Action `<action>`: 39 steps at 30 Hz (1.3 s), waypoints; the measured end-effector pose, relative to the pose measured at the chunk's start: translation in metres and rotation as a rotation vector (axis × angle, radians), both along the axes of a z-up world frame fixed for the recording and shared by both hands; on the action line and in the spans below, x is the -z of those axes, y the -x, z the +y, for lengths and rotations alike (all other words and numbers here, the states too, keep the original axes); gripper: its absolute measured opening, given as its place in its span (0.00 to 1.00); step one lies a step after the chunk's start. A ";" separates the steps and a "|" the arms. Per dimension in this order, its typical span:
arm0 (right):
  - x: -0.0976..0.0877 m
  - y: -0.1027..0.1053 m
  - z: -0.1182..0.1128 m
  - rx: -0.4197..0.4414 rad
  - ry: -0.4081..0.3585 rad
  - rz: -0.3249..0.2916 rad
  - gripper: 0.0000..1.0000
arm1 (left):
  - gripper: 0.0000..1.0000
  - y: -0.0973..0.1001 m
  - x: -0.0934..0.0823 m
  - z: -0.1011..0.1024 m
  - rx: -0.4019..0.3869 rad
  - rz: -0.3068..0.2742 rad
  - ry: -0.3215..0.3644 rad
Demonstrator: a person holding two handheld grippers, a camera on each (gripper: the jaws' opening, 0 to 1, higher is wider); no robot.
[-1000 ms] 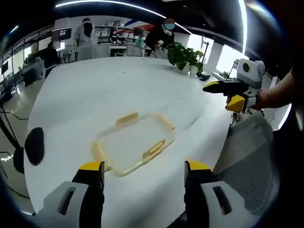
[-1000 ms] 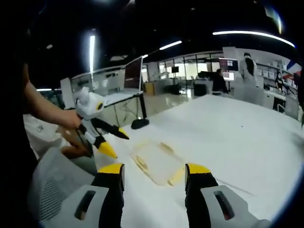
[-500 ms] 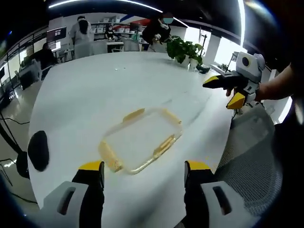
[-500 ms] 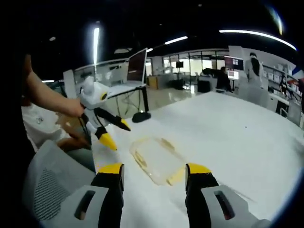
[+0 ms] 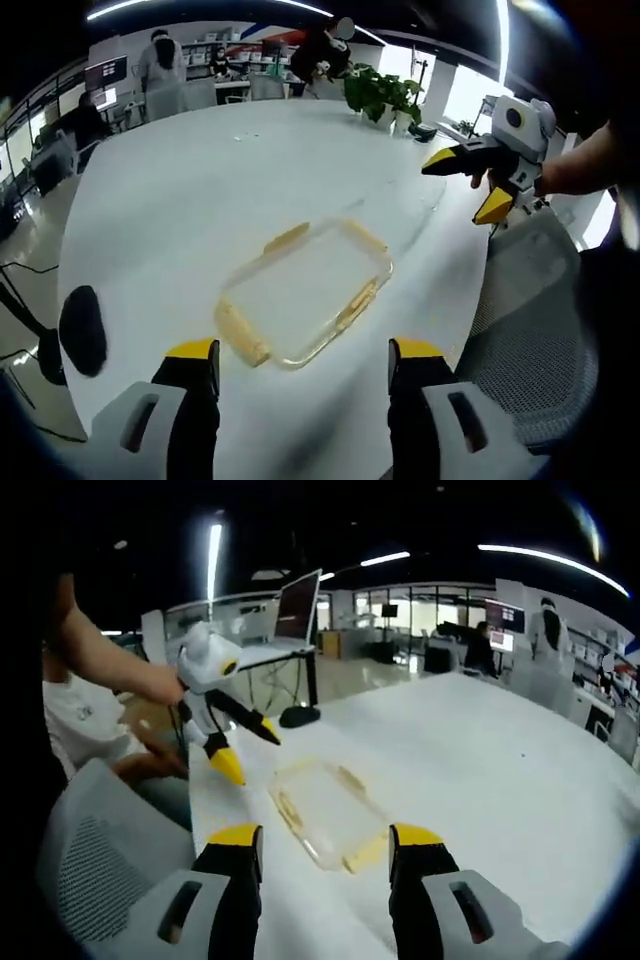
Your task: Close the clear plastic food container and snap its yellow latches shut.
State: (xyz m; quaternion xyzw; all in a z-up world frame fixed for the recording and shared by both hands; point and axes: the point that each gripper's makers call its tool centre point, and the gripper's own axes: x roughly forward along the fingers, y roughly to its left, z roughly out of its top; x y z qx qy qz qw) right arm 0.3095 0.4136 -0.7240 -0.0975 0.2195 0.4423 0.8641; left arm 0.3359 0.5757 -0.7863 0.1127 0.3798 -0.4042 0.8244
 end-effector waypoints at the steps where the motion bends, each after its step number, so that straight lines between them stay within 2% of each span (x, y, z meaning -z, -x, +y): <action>1: 0.000 -0.001 0.000 -0.001 0.001 -0.001 0.50 | 0.68 -0.001 0.001 0.000 0.007 0.001 -0.003; 10: 0.004 -0.008 0.001 -0.026 0.036 0.006 0.49 | 0.68 -0.007 0.005 0.004 0.026 0.023 -0.019; 22: 0.010 -0.013 0.003 -0.046 0.067 0.004 0.49 | 0.68 -0.018 0.006 0.007 0.064 0.018 -0.047; 26: 0.012 -0.016 0.004 -0.048 0.077 0.007 0.49 | 0.68 -0.019 0.009 0.007 0.098 0.013 -0.073; 39: 0.019 -0.022 0.009 -0.087 0.119 0.007 0.48 | 0.66 -0.020 0.017 0.012 0.142 0.029 -0.098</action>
